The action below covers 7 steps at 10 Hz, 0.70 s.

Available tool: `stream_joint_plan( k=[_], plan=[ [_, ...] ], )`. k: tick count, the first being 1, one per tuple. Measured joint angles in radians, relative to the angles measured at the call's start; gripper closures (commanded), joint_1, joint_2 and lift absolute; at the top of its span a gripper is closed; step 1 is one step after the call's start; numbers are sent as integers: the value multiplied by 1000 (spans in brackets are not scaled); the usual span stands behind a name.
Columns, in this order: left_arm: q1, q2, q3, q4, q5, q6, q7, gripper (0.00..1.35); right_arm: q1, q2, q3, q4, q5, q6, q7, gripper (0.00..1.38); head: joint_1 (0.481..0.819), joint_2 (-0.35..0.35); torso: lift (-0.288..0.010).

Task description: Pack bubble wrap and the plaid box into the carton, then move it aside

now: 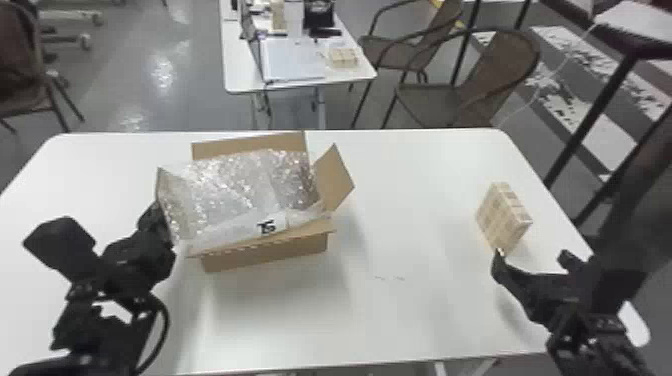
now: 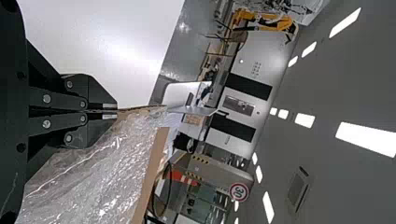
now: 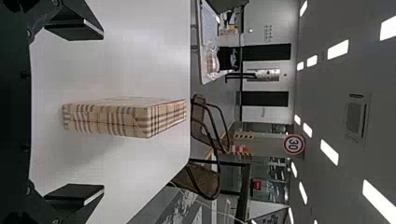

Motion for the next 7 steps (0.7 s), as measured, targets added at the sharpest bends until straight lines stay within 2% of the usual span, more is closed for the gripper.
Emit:
stream_joint_plan(
  k=[7],
  plan=[
    [-1, -6, 5, 0, 4, 0, 0, 1211, -199, 0, -1, 193, -19, 64, 1, 137, 695, -53, -137]
  ],
)
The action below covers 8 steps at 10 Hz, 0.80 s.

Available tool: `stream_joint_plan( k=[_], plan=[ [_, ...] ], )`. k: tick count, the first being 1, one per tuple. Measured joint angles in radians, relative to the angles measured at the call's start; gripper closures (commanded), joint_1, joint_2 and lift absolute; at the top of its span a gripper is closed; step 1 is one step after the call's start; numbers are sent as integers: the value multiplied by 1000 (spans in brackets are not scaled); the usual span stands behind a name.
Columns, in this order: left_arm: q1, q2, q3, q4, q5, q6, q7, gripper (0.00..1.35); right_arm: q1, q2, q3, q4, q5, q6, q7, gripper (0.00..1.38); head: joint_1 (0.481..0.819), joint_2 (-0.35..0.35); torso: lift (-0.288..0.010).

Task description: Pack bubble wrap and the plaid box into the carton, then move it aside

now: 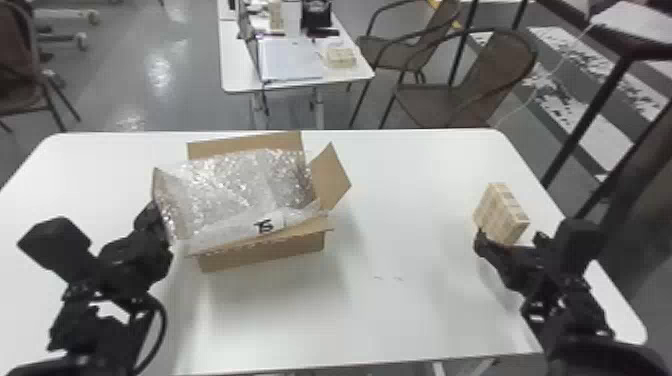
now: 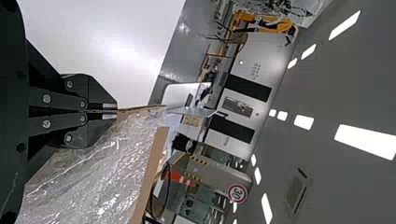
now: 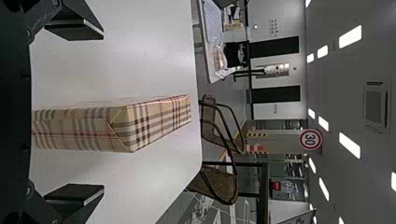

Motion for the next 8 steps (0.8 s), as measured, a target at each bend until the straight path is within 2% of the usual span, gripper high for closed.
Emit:
stream_joint_plan(
  k=[2, 3, 4, 5, 6, 8],
  plan=[
    [0, -1, 1, 0, 0, 0, 0, 1211, -47, -7, 0, 42, 1, 18, 0, 176, 695, -52, -137],
    [1, -2, 2, 0, 0, 3, 0, 1211, -76, -20, 0, 72, 0, 25, 4, 265, 695, -55, -137],
    [-1, -2, 1, 1, 0, 4, 0, 1211, -101, -28, 0, 100, 2, 30, 6, 397, 695, -58, -137],
    [-2, -3, 0, 1, 0, 5, 0, 1211, -121, -32, 0, 120, 5, 39, 11, 696, 695, -60, -137],
    [-2, -3, 0, 2, 0, 5, 0, 1211, -133, -38, 0, 135, 3, 47, 20, 840, 695, -60, -137],
    [-2, -3, 1, 2, 0, 5, 0, 1211, -133, -41, 0, 133, -15, 54, 22, 892, 695, -59, -137]
  ],
)
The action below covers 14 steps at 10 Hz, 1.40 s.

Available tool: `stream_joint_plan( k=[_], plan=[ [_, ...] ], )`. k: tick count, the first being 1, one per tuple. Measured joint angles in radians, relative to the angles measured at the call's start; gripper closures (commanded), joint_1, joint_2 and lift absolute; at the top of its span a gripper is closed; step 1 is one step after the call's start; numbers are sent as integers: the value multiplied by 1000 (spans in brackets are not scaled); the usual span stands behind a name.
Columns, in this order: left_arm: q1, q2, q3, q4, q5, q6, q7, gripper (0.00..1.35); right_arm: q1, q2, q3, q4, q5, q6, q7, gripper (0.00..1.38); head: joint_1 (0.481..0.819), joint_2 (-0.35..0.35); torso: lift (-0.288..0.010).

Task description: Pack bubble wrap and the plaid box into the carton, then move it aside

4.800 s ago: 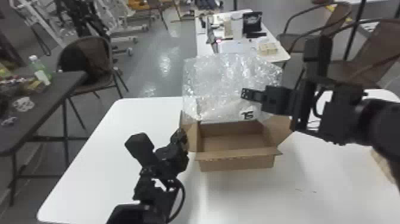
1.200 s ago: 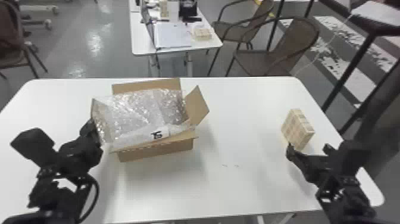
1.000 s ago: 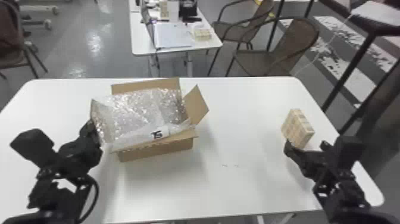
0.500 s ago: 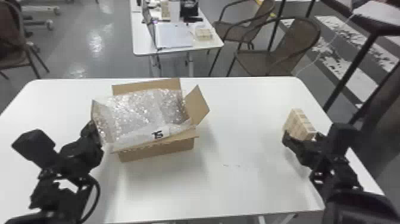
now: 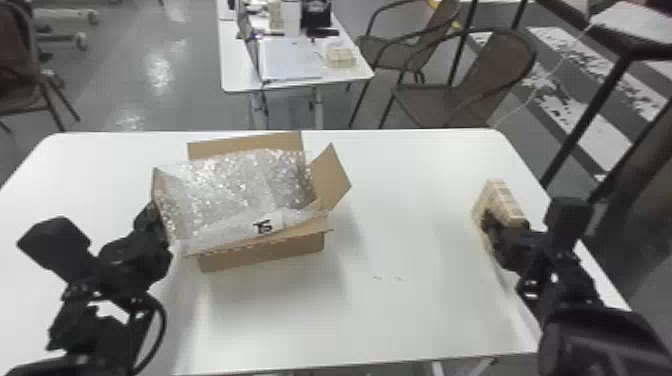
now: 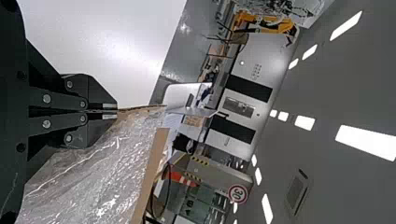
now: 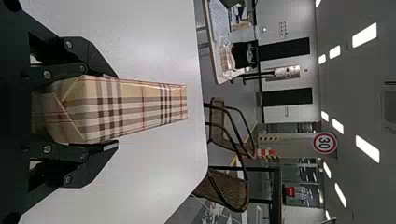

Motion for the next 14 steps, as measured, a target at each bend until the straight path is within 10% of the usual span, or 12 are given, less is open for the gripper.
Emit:
stream_joint_plan(
  k=[6, 14],
  plan=[
    [-2, 0, -1, 0, 1, -1, 0, 1211, 61, 17, 32, -158, -69, 25, 1, 914, 695, -34, -137],
    [-22, -3, -19, 18, 2, 3, 0, 1211, -34, -4, 416, -487, -284, 195, 61, 914, 629, 195, -137]
  ],
)
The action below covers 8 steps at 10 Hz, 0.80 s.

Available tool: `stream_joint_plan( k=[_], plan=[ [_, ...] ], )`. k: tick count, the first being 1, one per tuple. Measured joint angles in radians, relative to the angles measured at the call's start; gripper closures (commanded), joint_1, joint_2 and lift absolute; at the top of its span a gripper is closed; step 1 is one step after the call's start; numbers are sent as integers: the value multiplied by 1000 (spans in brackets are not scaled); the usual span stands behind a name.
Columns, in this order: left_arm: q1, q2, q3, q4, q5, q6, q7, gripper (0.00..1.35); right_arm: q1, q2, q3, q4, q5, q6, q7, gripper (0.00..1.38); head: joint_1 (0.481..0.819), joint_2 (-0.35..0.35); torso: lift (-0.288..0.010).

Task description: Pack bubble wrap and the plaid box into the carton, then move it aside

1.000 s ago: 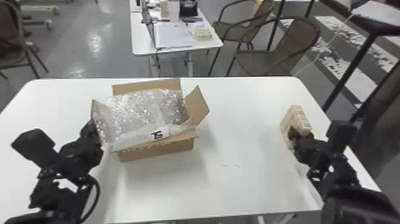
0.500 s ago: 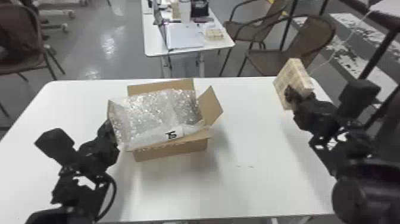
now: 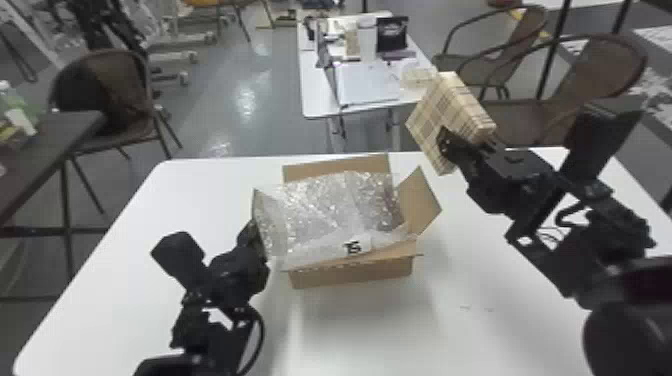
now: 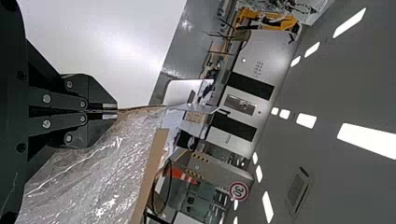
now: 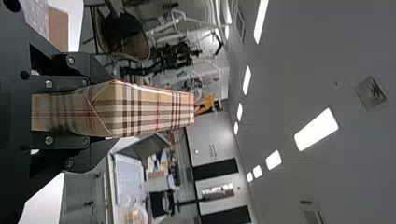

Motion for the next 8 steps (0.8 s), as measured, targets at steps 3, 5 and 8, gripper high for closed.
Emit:
stream_joint_plan(
  k=[3, 5, 8],
  plan=[
    [-19, 1, -13, 15, 0, 2, 0, 1211, -100, 2, 95, 93, -101, 129, 144, 914, 632, 285, -137],
    [-21, 2, -16, 16, 4, 1, 0, 1211, -161, 9, 76, 154, -71, 249, 243, 914, 645, 296, -137],
    [-29, 4, -34, 16, 12, 1, 0, 1211, -224, 14, 78, 292, -53, 262, 310, 800, 655, 287, -137]
  ],
)
